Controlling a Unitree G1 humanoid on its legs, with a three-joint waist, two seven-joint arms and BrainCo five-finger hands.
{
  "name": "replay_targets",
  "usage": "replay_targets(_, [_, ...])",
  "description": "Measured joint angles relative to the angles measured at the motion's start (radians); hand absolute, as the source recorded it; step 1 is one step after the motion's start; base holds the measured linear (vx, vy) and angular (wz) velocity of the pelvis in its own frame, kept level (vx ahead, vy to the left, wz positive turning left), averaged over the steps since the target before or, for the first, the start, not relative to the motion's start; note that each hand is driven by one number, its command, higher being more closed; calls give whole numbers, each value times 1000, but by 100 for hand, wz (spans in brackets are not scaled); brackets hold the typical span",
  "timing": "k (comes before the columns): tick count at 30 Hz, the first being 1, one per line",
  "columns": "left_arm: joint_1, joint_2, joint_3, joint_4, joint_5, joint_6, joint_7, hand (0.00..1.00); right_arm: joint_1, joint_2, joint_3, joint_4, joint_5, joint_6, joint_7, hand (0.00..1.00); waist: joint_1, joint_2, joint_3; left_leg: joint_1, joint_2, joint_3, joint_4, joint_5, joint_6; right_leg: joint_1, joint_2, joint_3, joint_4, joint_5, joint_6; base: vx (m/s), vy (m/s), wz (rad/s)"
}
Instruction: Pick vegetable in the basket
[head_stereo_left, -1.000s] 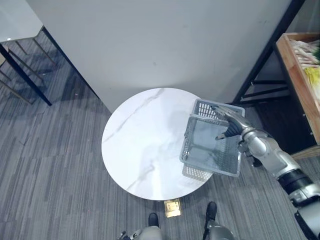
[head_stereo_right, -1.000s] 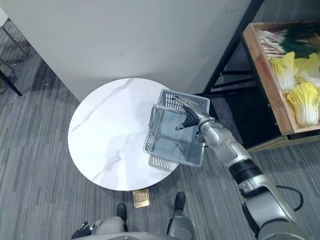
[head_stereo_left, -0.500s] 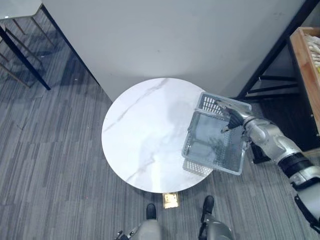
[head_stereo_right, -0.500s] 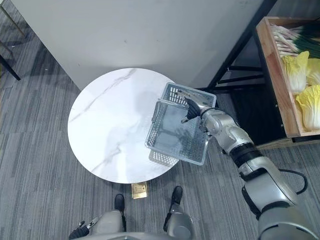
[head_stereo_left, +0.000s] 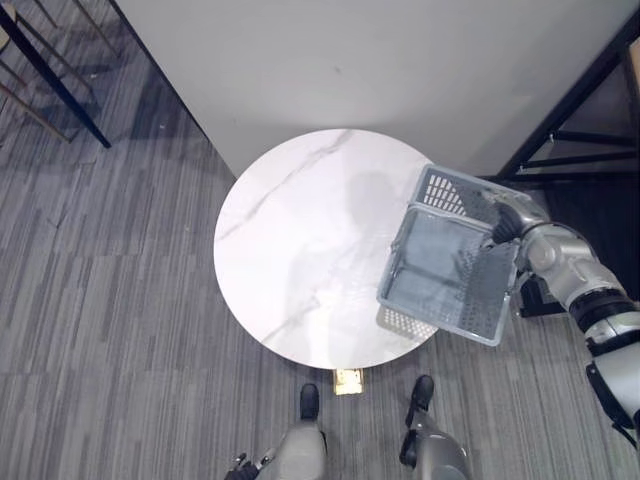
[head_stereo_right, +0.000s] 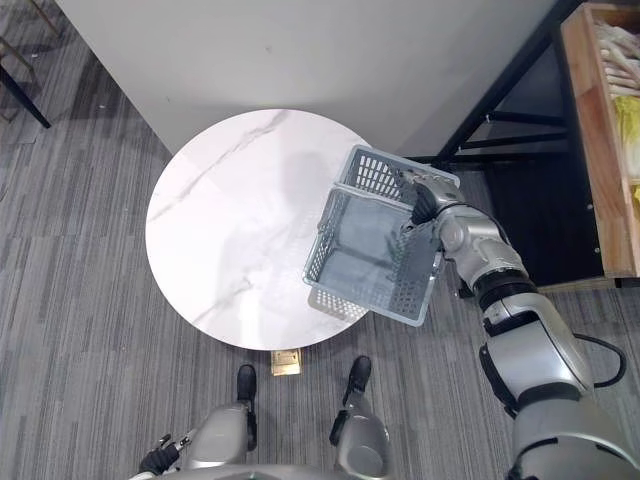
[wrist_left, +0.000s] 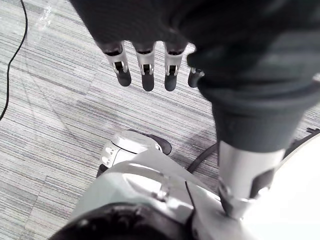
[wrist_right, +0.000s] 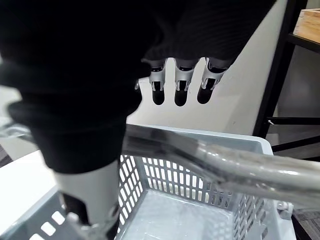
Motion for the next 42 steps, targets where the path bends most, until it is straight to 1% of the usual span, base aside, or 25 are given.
replay_targets(2, [-2,1,-3,-4,0,0,1,0,-3,0,0,27,-31,1,-2,0,2,-2,10,-4,-6,-4,0,2,3,-1,-6,-2,0,1,1,-28,28,8])
replay_targets(4, [-2,4,-10,-5,0,0,3,0,-3,0,-1,38,-31,2,-3,0,2,-1,11,-14,-9,-8,3,4,5,-8,-9,-5,0,3,3,-7,8,4])
replay_targets(5, [-2,4,-14,-5,0,0,4,0,-3,0,-13,49,-32,2,-5,0,6,0,13,-19,-10,-6,3,5,7,-15,-10,-4,0,10,-3,0,0,0])
replay_targets(10, [-2,6,-25,-4,1,1,7,0,-2,0,-59,71,-50,10,-10,0,4,2,17,-20,-14,-4,4,6,8,-18,-12,1,0,11,-2,-7,10,-2])
replay_targets(11, [-2,7,-30,-4,1,1,9,0,-2,0,-74,72,-51,10,-14,100,2,3,18,-20,-14,-2,5,6,8,-19,-12,2,0,11,-2,-5,8,-3])
replay_targets(19, [-6,9,-53,-5,1,0,16,0,17,4,-78,96,-58,10,-17,100,4,12,23,-20,-14,0,7,5,8,-20,-11,4,0,11,-2,-1,1,0])
replay_targets(23, [-16,25,-84,3,6,1,16,0,36,9,-121,109,-58,12,-22,100,7,13,24,-20,-14,-1,7,5,8,-20,-12,4,0,11,-2,0,0,0])
replay_targets(26, [-17,27,-87,4,8,1,16,0,44,25,-152,110,-58,13,-30,100,7,13,23,-20,-15,-1,8,5,8,-19,-12,4,0,11,-2,0,0,0])
replay_targets(30, [-19,28,-86,4,15,2,16,0,52,27,-154,110,-61,15,-38,100,9,13,23,-17,-15,-1,10,5,8,-16,-12,5,1,11,-2,0,0,0])
replay_targets(32, [-20,28,-86,5,17,5,17,0,59,33,-154,110,-69,24,-40,100,10,14,23,-12,-14,-2,14,5,8,-7,-12,4,1,11,-2,0,0,2])
replay_targets(35, [-20,29,-86,6,30,8,16,0,80,36,-144,106,-77,28,-38,100,11,15,22,6,-14,-2,15,5,8,13,-12,5,0,11,-2,0,0,0])
replay_targets(38, [-21,33,-86,5,48,10,16,0,98,36,-105,92,-97,28,-33,100,10,15,20,26,-12,-1,15,5,7,33,-11,6,-1,11,-2,-11,-4,-1])
replay_targets(40, [-20,36,-85,11,53,14,16,0,128,34,-66,23,-107,27,-17,100,7,12,10,36,-8,4,15,4,7,42,-6,11,-4,11,-2,-37,-19,-6])
replay_targets(42, [-18,37,-82,15,57,24,16,0,159,34,-33,-32,-107,22,-3,100,7,11,-16,39,-4,9,13,4,6,41,-2,17,-7,11,-2,-9,-23,-11])
